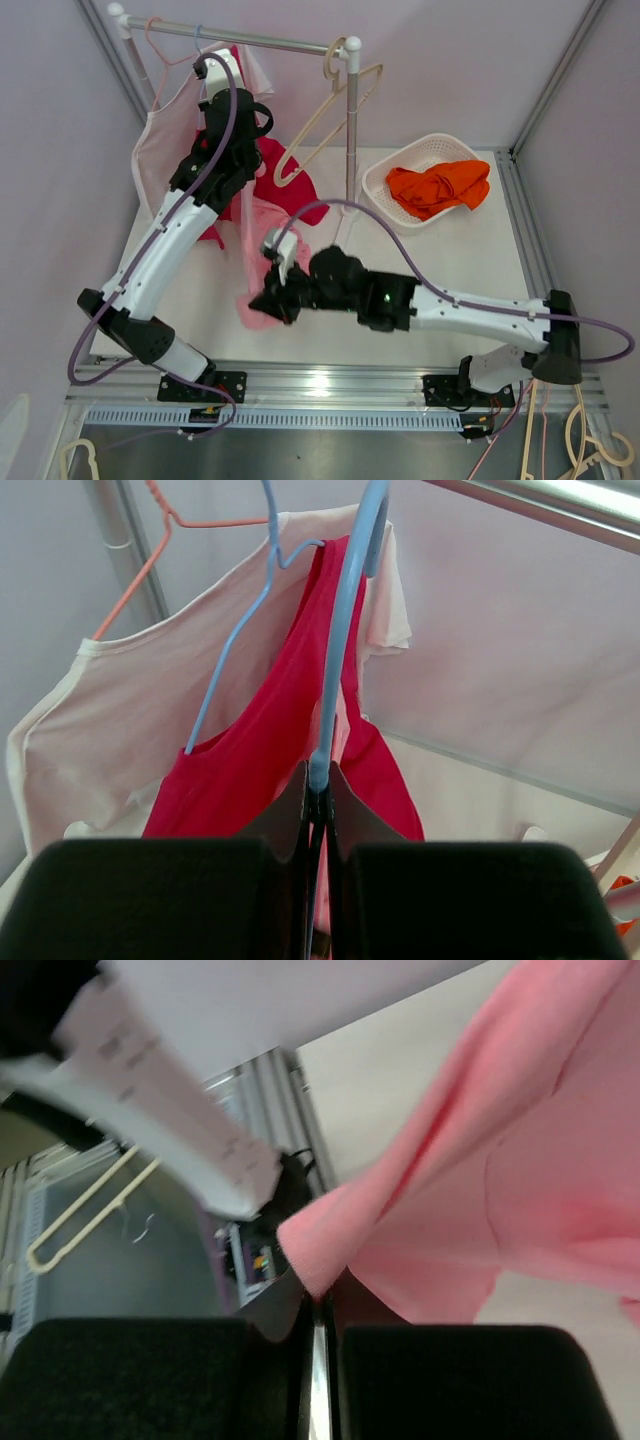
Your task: Remove the t-shirt from the hanger
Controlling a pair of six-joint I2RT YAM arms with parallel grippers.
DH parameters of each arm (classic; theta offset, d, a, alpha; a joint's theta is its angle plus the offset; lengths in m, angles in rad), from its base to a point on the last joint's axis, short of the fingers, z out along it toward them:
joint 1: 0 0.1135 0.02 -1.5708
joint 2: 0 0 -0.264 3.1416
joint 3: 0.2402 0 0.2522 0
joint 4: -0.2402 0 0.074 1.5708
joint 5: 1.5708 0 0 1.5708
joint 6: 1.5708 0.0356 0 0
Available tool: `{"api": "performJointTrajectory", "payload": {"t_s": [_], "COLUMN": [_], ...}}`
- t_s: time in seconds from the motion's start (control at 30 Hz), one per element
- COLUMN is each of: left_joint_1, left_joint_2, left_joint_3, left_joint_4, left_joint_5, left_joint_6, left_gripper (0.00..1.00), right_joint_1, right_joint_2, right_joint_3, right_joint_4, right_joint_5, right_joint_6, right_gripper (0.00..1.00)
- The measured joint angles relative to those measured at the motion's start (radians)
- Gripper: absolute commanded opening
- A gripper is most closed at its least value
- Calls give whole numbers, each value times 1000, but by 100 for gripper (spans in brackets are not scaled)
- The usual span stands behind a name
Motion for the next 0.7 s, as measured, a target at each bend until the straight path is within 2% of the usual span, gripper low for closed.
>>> {"api": "performJointTrajectory", "payload": {"t_s": [0.1, 0.2, 0.37, 0.53, 0.7], "left_joint_1": [10, 10, 10, 25, 64], "left_joint_2": [41, 59, 55, 26, 23], "left_joint_3": [34, 68, 133, 206, 340], "left_joint_4": [-13, -48, -146, -224, -299], "left_joint_5": [20, 30, 81, 128, 157], "left_joint_6": [-1, -2, -53, -74, -72], "left_gripper": [1, 1, 1, 1, 1], "right_joint_1": [134, 171, 111, -25, -29], "right_joint_2": [-93, -146, -115, -48, 22], "right_joint_3": [-113, -232, -341, -330, -327], "right_joint_4": [28, 102, 142, 142, 230], "right_joint_5": [68, 131, 228, 173, 142], "right_joint_6": [35, 91, 145, 163, 191], "right_gripper": [0, 0, 0, 0, 0]}}
